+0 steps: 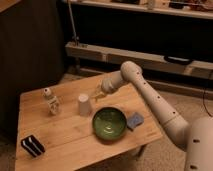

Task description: Place the ceramic cup over the eraser

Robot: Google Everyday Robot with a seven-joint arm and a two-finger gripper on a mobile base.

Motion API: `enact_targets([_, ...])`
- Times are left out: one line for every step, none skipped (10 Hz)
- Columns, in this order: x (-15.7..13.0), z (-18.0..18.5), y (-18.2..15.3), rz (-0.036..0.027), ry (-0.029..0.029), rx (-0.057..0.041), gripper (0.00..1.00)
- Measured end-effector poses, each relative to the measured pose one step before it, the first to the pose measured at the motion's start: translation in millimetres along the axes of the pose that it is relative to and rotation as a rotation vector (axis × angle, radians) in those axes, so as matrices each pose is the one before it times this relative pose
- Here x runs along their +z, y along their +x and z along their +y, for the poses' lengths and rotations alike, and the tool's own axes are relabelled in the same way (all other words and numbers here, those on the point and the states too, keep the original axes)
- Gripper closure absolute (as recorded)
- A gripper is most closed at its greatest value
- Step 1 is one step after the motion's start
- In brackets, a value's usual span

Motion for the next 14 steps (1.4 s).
enact_targets([0.22,0.78,-0.29,0.00017,0.00100,0.00102,0.35])
enact_targets([0.53,0.80,-0.49,0.00133,0.00118,0.00162,0.35])
enact_targets([0.69,0.51,-0.86,0.00148,0.00145,0.00217,0.35])
enact_targets([1.59,0.42,-0.89,0.00335,0.00208,0.00255,0.35])
enact_targets([2.51,0.26,-1.26,0.00405,0.00376,0.00101,0.35])
enact_targets([4.39,0.10,-1.65,0.00483,0.00441,0.00008,0.35])
enact_targets([5.50,0.06,-1.22,0.00508,0.00403,-0.00229,0.35])
enact_targets([10.02,0.81,-2.76,0.00579,0.00417,-0.00572,0.35])
enact_targets([6.23,0.99,-1.75,0.00310,0.00134,-0.00188,0.35])
enact_targets([7.03,0.96,-4.12,0.00450,0.00347,0.00283,0.35])
enact_targets([9.57,1.46,-4.81,0.00756,0.00877,0.00411,0.35])
enact_targets([10.83,0.58,-0.11,0.00540,0.01438,-0.00249,0.35])
enact_targets([8.31,1.43,3.66,0.00422,0.01242,-0.00508,0.35])
enact_targets([10.85,2.33,4.67,0.00812,0.01787,-0.00540,0.35])
